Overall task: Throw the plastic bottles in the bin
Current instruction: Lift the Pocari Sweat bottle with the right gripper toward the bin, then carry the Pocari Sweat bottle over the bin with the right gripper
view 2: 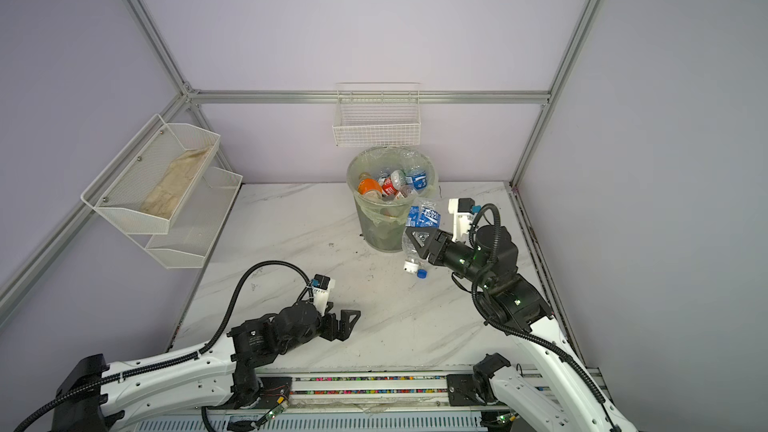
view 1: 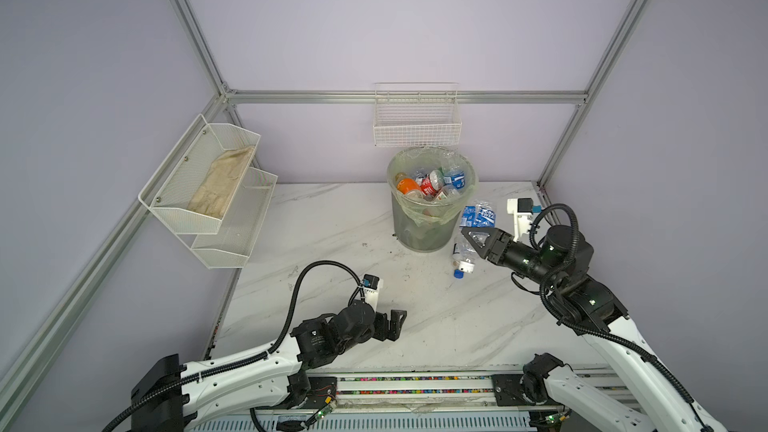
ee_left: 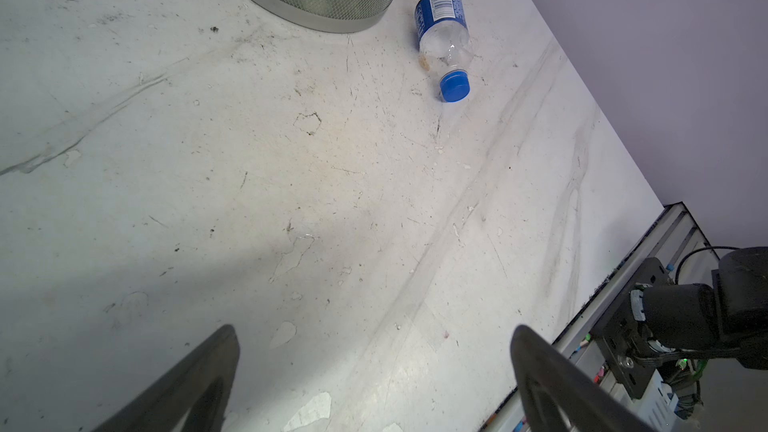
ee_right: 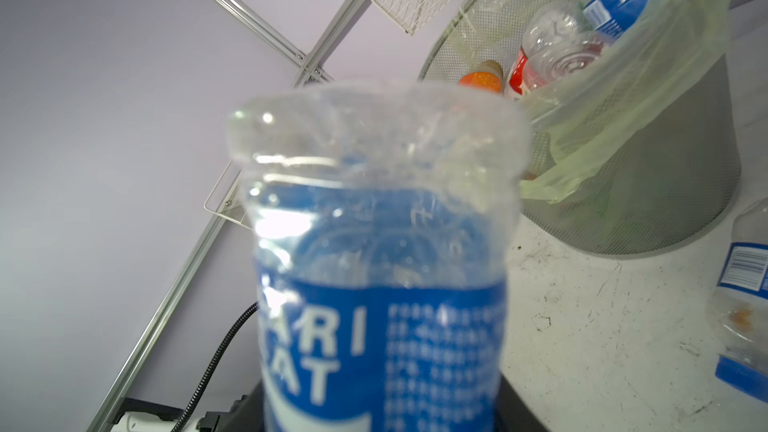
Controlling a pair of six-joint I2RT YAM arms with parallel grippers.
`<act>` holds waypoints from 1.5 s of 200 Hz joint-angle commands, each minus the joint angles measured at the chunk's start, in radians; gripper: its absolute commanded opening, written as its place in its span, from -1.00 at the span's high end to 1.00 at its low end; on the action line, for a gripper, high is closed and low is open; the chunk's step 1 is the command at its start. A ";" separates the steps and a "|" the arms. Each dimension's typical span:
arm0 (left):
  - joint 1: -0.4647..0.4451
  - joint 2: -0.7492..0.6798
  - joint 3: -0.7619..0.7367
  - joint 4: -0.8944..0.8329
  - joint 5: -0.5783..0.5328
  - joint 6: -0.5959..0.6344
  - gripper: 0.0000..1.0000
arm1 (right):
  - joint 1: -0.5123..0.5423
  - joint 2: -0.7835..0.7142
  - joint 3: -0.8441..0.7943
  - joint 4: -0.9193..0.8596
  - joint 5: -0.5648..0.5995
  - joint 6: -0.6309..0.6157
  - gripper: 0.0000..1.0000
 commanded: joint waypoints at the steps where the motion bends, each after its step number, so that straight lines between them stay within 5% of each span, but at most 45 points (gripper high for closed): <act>1: -0.005 -0.017 0.075 0.044 0.003 0.008 -0.99 | 0.081 0.023 -0.004 0.066 0.113 0.018 1.00; 112: -0.006 -0.123 0.021 0.003 -0.028 0.008 -1.00 | 0.365 0.238 0.086 0.097 0.325 0.001 1.00; 300: -0.005 -0.397 0.000 -0.197 -0.090 -0.001 -1.00 | 0.376 0.690 0.934 -0.307 0.808 -0.340 1.00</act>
